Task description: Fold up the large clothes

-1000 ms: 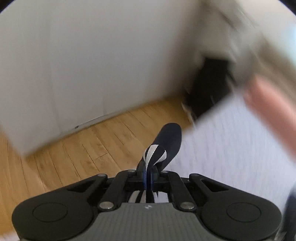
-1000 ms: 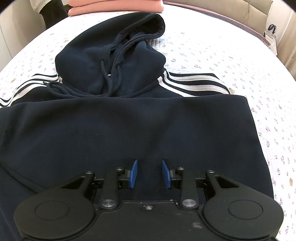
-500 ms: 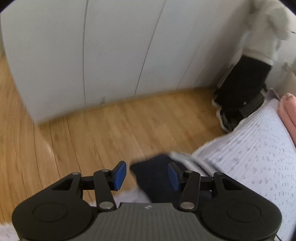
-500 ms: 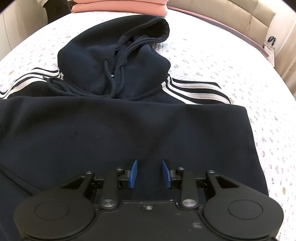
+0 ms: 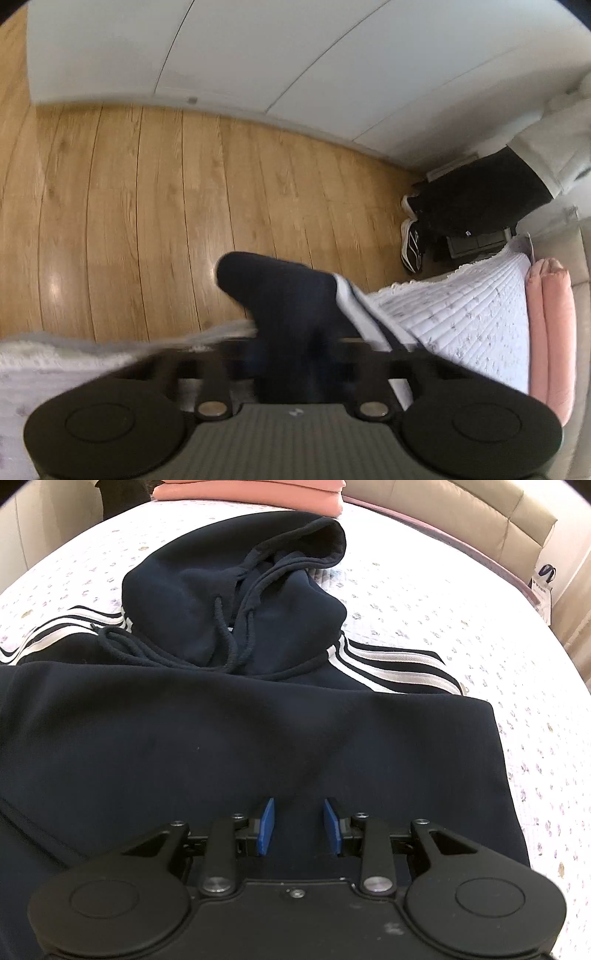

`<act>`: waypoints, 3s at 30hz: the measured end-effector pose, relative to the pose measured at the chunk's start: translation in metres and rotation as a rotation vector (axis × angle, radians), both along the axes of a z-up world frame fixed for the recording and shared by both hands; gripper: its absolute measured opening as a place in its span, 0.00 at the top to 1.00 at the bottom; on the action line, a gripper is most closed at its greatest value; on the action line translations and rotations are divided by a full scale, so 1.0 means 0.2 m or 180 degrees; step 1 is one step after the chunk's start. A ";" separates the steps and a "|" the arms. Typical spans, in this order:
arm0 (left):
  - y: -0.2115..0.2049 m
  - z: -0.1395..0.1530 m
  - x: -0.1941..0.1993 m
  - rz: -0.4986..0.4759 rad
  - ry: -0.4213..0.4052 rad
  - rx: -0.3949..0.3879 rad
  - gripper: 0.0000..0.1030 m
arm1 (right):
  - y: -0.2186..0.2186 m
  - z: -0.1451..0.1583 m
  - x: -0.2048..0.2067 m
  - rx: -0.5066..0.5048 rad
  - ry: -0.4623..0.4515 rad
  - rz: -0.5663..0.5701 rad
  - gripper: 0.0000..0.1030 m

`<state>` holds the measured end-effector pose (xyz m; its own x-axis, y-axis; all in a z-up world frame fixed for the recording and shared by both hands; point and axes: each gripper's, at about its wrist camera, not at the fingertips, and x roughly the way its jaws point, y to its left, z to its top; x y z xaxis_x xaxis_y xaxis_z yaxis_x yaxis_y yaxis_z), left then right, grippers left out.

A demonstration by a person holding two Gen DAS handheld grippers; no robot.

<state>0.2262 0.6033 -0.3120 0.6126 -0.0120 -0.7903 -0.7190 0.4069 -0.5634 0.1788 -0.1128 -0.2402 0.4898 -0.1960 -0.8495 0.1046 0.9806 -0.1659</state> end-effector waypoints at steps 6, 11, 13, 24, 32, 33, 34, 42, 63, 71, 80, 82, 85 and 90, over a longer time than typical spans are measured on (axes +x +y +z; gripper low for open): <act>-0.23 0.34 -0.06 -0.0361 -0.0306 0.0802 0.94 | -0.02 0.00 -0.01 0.0061 -0.0031 -0.0012 0.63; -0.68 0.73 -0.17 -0.1102 -0.0806 0.1451 0.94 | -0.05 0.07 -0.05 0.0318 -0.0232 -0.0108 0.63; -0.92 0.85 -0.21 -0.1506 -0.1008 0.1661 0.94 | -0.03 0.12 -0.10 0.0366 -0.0393 -0.0073 0.63; -2.41 0.87 -0.36 -0.3421 -0.1731 0.1922 0.94 | -0.16 0.37 -0.31 0.0477 -0.0842 -0.0074 0.63; -3.01 0.47 -0.48 -0.4199 -0.1240 0.1912 0.32 | -0.41 0.37 -0.43 0.0675 -0.0730 -0.0161 0.60; -2.98 0.46 -0.51 -0.4200 -0.1159 0.1863 0.32 | -0.43 0.36 -0.44 0.0759 -0.0697 -0.0140 0.54; -2.94 0.45 -0.52 -0.4153 -0.1090 0.1776 0.32 | -0.44 0.35 -0.43 0.0874 -0.0664 -0.0108 0.49; -2.52 0.53 -0.48 -0.3267 -0.0685 0.1548 0.32 | -0.41 0.23 -0.27 0.1806 -0.0429 -0.0009 0.24; -2.59 0.68 -0.30 -0.3141 -0.0643 0.2061 0.40 | -0.68 0.56 -0.35 0.0660 -0.0970 -0.0298 0.87; -2.75 0.41 -0.19 -0.3438 0.0142 0.2527 0.44 | -0.96 0.16 -0.27 0.0849 -0.0170 -0.0722 0.41; -2.68 0.67 -0.17 -0.3183 -0.0611 0.1970 0.52 | -0.82 0.47 -0.33 0.0621 -0.0959 -0.0340 0.54; -2.72 0.61 -0.12 -0.3262 -0.0456 0.2055 0.63 | -0.76 0.41 -0.26 0.0536 -0.0832 -0.0193 0.77; -2.72 0.46 -0.06 -0.3306 -0.0182 0.1997 0.81 | -0.73 0.25 -0.19 0.0469 -0.0586 -0.0249 0.85; -2.68 0.33 -0.06 -0.3374 -0.0075 0.2009 0.82 | -0.77 0.04 -0.19 0.0401 -0.0290 -0.0466 0.89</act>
<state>0.2142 0.0668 -0.2451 0.5469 -0.1316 -0.8268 0.1394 0.9881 -0.0651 0.1416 -0.2658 -0.2320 0.5399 -0.1658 -0.8252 0.2566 0.9662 -0.0263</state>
